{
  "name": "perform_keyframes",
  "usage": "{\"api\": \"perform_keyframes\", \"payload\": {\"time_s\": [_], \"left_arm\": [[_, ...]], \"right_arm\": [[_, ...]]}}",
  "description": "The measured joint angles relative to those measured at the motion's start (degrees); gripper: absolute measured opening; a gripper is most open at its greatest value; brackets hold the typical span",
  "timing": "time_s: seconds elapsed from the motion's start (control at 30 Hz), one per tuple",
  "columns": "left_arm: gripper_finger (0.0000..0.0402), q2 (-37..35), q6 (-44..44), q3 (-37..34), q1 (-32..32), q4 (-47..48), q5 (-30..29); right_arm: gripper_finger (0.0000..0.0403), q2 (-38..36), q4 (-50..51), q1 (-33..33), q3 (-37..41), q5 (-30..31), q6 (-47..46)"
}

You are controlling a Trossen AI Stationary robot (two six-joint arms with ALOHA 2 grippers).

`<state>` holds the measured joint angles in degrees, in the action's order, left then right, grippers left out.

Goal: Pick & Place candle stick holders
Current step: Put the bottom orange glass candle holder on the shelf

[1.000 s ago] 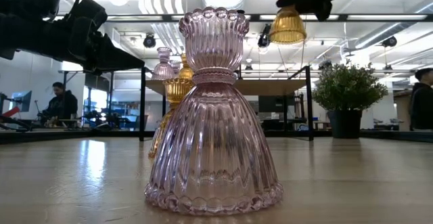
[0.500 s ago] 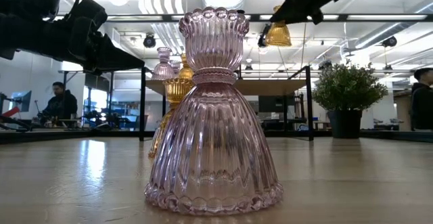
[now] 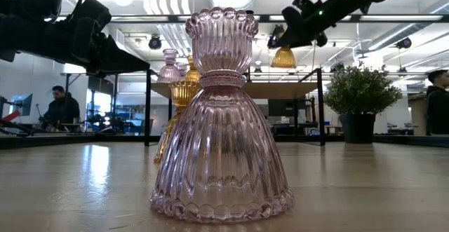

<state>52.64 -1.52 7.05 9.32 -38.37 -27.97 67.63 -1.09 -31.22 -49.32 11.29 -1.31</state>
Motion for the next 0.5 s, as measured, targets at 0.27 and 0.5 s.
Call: {"api": "perform_keyframes", "payload": {"time_s": [0.27, 0.5], "left_arm": [[0.0014, 0.0, 0.0, 0.0, 0.0, 0.1, 0.0], [0.0014, 0.0, 0.0, 0.0, 0.0, 0.5, 0.0]], "right_arm": [[0.0124, 5.3, -4.7, -3.7, -0.1, -1.3, 0.4], [0.0124, 8.3, -5.1, -6.7, -0.8, -1.3, 0.4]]}}
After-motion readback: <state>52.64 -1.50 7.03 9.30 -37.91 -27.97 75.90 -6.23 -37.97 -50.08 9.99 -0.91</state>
